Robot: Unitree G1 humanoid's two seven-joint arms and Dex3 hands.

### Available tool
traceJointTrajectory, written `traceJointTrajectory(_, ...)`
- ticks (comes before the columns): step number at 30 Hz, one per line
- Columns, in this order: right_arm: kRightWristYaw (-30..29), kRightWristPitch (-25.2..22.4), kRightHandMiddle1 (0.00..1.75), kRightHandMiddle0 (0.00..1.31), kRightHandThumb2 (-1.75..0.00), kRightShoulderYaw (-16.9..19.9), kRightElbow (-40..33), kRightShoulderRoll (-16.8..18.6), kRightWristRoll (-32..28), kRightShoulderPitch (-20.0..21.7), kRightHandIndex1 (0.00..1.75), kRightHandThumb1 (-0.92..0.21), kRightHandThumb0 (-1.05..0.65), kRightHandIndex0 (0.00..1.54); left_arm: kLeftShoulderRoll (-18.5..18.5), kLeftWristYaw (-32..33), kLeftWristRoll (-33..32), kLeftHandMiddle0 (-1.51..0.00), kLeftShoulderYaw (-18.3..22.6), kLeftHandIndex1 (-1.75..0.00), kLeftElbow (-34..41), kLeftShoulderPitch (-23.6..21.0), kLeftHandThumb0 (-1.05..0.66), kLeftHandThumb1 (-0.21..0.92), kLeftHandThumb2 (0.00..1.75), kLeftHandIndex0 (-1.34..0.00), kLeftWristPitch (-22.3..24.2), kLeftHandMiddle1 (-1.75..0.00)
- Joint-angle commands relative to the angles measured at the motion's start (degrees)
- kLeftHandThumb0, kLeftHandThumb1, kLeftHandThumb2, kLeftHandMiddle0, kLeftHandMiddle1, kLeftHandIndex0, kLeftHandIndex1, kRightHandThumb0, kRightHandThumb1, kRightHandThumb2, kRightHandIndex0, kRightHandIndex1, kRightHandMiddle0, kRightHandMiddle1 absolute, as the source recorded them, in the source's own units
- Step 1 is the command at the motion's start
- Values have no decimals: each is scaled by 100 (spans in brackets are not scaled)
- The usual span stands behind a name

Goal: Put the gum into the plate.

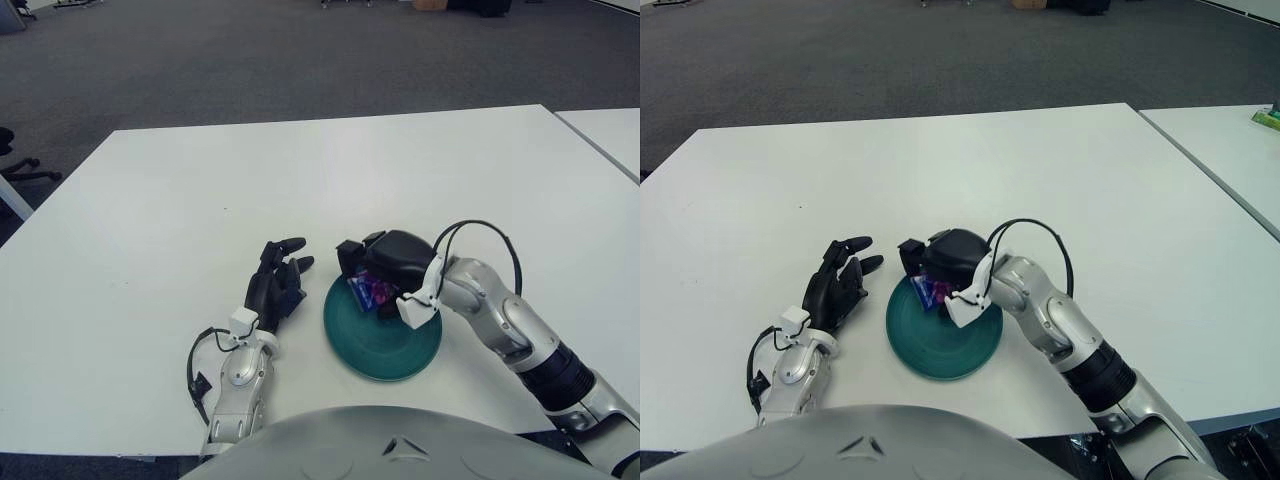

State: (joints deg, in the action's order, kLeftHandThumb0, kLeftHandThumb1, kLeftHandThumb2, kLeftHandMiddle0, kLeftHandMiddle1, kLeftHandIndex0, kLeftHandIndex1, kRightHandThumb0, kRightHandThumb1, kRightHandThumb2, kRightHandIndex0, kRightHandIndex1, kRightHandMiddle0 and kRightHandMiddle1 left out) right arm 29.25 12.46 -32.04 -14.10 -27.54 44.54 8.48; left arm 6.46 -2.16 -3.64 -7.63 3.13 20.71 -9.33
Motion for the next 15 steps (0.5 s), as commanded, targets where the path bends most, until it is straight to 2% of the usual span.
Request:
traceJointTrajectory(1, -4, 165, 175, 45, -105, -78, 142, -65, 2, -70, 175, -53, -42, 93, 17, 54, 2, -44, 16, -113, -105, -4, -69, 92, 80, -26, 187, -90)
traceJointTrajectory(5, 244, 219, 175, 44, -103, -107, 159, -181, 1, -64, 175, -54, -42, 95, 5, 74, 59, -44, -4, -112, -149, -30, -71, 92, 80, -23, 210, -90)
traceJointTrajectory(10, 262, 391, 175, 42, -99, -112, 317, -284, 20, -64, 175, -57, -41, 94, 12, 86, 85, -43, -27, -112, -160, -34, -72, 92, 81, -22, 210, -91)
traceJointTrajectory(14, 58, 564, 175, 33, -81, -107, 426, -368, 197, -82, 175, -71, -39, 76, 23, 105, 117, -42, -38, -112, -183, -26, -73, 92, 83, -20, 135, -90)
traceJointTrajectory(15, -28, 614, 175, 28, -71, -105, 439, -399, 280, -97, 175, -78, -38, 59, 26, 112, 127, -41, -42, -112, -194, -21, -74, 92, 84, -20, 103, -90)
